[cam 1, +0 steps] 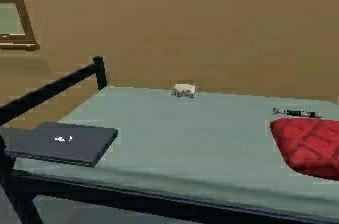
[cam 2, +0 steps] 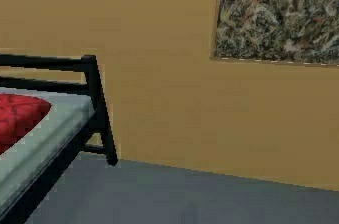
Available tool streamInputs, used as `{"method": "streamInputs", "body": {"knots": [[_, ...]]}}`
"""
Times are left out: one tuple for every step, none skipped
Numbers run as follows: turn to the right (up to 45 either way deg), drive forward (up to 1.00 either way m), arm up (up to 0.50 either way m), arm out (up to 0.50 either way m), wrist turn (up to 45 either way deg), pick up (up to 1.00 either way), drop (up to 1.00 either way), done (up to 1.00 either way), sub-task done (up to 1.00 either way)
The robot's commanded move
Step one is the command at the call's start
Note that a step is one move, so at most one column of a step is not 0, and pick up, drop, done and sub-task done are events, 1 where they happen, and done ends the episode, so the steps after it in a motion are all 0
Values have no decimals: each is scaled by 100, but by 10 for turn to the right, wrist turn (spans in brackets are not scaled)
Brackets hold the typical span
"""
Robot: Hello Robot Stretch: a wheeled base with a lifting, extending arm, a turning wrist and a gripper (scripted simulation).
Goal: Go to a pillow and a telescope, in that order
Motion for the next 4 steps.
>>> {"method": "streamInputs", "body": {"knots": [[-450,0,0,0,0,0,0,0,0],[-300,0,0,0,0,0,0,0,0],[0,100,0,0,0,0,0,0,0],[-90,0,0,0,0,0,0,0,0]]}}
